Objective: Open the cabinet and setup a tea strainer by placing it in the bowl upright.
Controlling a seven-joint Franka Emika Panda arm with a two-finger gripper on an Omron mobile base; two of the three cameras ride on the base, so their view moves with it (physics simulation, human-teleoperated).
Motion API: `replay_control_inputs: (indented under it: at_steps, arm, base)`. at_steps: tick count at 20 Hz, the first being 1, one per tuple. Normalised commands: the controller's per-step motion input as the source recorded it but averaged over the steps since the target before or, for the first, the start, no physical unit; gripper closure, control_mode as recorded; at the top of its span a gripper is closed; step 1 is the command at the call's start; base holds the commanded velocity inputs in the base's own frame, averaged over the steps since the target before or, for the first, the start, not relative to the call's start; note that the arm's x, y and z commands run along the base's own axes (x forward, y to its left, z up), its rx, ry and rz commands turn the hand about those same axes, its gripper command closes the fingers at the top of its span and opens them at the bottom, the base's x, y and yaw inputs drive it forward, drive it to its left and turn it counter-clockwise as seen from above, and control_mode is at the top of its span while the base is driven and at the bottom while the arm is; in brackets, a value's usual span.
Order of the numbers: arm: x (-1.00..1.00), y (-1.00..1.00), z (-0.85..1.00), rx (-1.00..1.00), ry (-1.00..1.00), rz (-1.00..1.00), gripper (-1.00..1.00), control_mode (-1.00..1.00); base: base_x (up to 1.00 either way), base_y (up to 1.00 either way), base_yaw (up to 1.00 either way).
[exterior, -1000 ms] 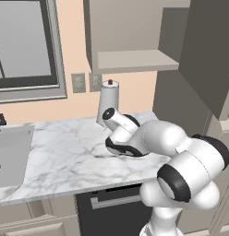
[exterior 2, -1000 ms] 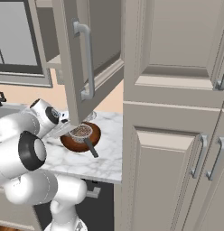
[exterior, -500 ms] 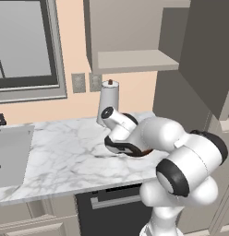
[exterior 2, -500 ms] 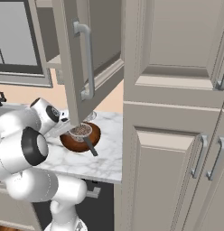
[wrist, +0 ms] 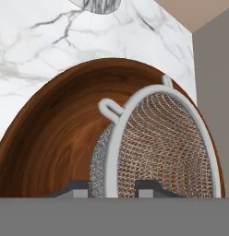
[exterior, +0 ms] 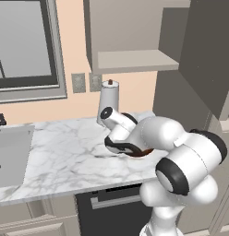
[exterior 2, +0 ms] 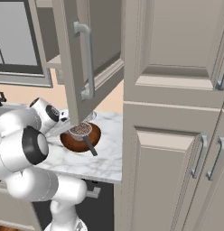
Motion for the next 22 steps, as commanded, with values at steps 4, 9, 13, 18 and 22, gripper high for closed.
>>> replay_control_inputs:
  at_steps: [4, 9, 13, 18, 22]
  arm:
    - [0.04, 0.00, 0.00, 0.00, -0.07, 0.00, 1.00, -1.00]
    - [0.16, 0.01, 0.00, 0.00, 0.00, 0.00, 1.00, -1.00]
    - [0.23, 0.05, 0.00, 0.00, 0.05, 0.00, 1.00, -1.00]
    - [0.16, 0.13, 0.00, 0.00, 0.04, 0.00, 1.00, -1.00]
    - [0.04, 0.05, -0.11, 0.00, 0.00, 0.00, 1.00, -1.00]
  base:
    - [0.00, 0.00, 0.00]
    - [0.00, 0.00, 0.00]
    - [0.00, 0.00, 0.00]
    - [0.00, 0.00, 0.00]
    - [0.00, 0.00, 0.00]
